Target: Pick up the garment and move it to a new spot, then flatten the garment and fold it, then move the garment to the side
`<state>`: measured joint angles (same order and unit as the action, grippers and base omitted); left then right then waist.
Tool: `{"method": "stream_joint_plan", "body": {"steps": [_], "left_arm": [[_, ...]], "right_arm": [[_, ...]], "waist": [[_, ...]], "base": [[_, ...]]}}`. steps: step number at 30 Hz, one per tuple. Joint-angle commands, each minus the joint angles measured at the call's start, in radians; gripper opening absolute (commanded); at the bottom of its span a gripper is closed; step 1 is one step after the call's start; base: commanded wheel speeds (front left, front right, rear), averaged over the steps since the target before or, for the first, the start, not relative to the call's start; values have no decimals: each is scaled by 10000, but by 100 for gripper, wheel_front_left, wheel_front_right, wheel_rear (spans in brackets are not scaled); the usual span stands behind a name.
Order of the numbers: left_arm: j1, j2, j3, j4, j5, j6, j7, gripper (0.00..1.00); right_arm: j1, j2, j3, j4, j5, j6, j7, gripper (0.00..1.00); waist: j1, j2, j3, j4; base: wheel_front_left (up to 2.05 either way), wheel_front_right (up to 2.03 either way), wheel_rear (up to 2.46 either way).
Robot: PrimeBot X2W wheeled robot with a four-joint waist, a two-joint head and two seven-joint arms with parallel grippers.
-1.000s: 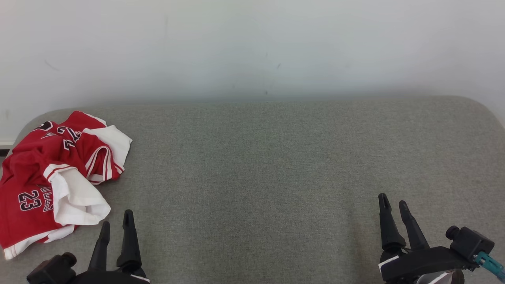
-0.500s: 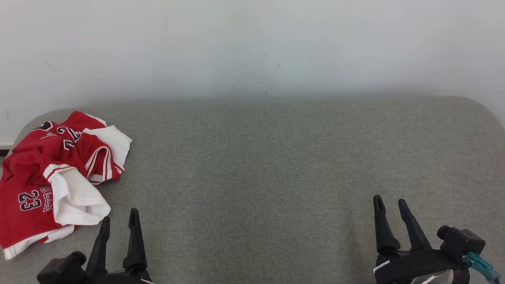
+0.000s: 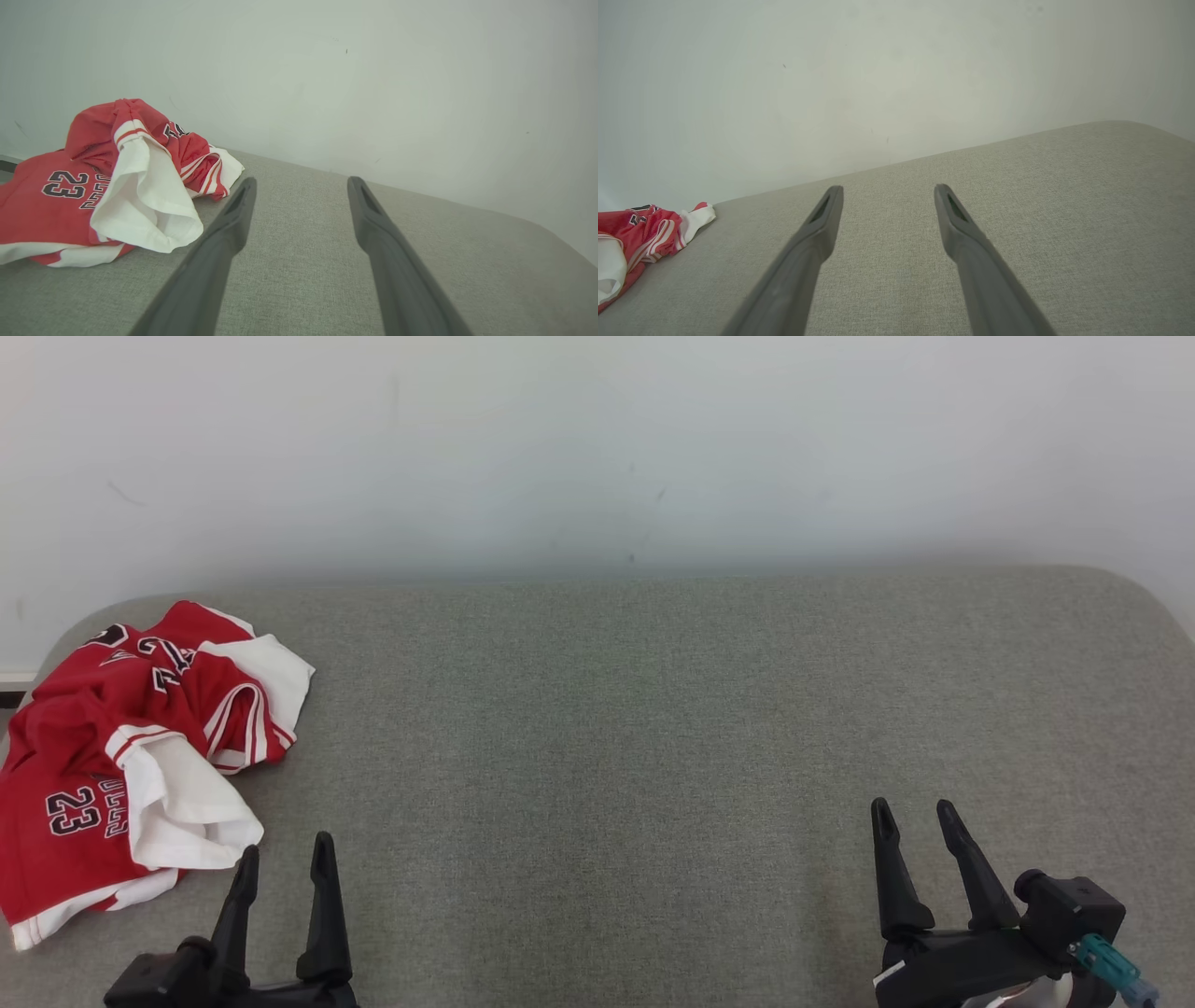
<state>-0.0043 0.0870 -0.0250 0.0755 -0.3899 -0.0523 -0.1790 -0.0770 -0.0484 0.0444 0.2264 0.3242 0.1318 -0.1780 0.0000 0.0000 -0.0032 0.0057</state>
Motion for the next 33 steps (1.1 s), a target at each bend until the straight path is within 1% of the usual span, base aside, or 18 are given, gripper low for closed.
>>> {"method": "stream_joint_plan", "body": {"steps": [1, 17, 25, 33], "left_arm": [[6, 49, 26, -140, 323, -18, -95, 100], [224, 56, 238, -166, 1460, -181, -422, 100], [340, 25, 269, -64, 1718, -428, -595, 100], [438, 24, 278, -22, 1875, -563, -734, 100]], "right_arm": [[-37, -25, 33, -82, -308, -14, -118, 100], [67, -27, -134, -205, -1465, -17, -447, 100], [123, -27, -147, -267, -1948, -18, -599, 100], [244, -28, -207, -137, -2278, -19, -735, 100]], "waist": [[0, 0, -7, 1], [0, 0, -50, 11], [0, 0, -70, 41], [0, 0, -112, 107]], "base": [[0, 0, 0], [0, 0, 0], [0, 0, 0], [0, 0, 0]]}}
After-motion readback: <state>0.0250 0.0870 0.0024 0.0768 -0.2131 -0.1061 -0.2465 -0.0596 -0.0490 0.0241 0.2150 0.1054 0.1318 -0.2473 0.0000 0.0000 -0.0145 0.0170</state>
